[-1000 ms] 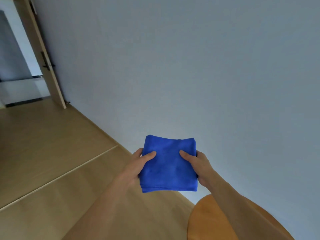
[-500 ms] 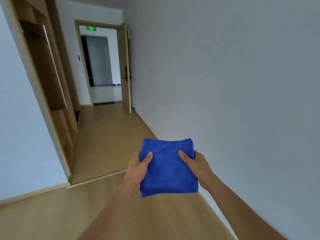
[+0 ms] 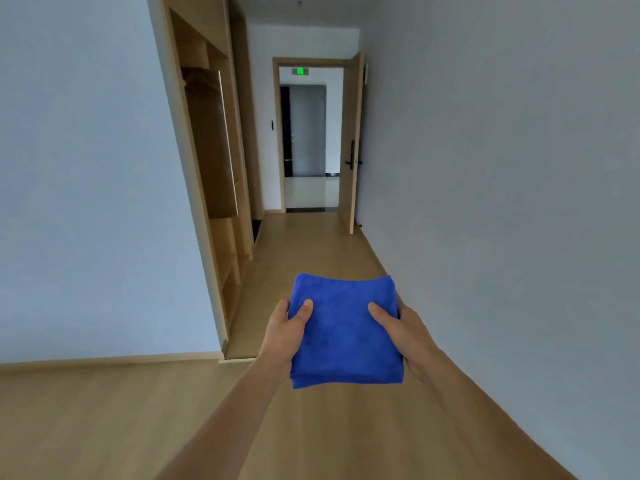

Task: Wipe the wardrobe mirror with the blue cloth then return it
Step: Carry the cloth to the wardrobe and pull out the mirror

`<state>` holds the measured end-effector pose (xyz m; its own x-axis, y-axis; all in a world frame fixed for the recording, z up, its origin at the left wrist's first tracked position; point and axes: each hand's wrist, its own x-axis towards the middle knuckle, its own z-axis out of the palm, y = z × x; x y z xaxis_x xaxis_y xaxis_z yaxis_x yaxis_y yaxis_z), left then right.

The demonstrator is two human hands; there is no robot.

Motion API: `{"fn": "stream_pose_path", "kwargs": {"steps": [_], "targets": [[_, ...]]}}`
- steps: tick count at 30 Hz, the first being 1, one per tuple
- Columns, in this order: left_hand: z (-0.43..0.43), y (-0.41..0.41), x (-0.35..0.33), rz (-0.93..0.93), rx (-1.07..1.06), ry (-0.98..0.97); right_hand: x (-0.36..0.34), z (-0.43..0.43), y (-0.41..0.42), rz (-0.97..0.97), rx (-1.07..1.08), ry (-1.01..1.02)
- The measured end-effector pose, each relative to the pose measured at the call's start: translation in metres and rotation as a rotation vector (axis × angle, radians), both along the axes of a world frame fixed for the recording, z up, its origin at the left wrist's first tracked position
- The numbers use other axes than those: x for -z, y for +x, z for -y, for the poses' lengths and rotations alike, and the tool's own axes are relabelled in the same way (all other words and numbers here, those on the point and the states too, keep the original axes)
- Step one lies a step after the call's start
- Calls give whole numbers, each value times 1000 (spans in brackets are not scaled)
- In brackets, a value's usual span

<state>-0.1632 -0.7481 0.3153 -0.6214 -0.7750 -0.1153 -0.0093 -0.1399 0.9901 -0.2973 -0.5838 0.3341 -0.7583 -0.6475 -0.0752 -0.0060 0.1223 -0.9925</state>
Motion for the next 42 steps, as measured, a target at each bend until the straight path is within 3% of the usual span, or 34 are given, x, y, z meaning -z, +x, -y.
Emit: {"fn": "stream_pose_path", "kwargs": {"steps": [17,24,42], "targets": [[90,-162,-5,24,-123,8,-7,109,-175,-165,-46,94],[173,-228,1,32,-112,-2,-1,188,-235,-246,-6,88],[382,-389,-7,83,-162,-14,-12,400,-401,-221,-39,124]]}}
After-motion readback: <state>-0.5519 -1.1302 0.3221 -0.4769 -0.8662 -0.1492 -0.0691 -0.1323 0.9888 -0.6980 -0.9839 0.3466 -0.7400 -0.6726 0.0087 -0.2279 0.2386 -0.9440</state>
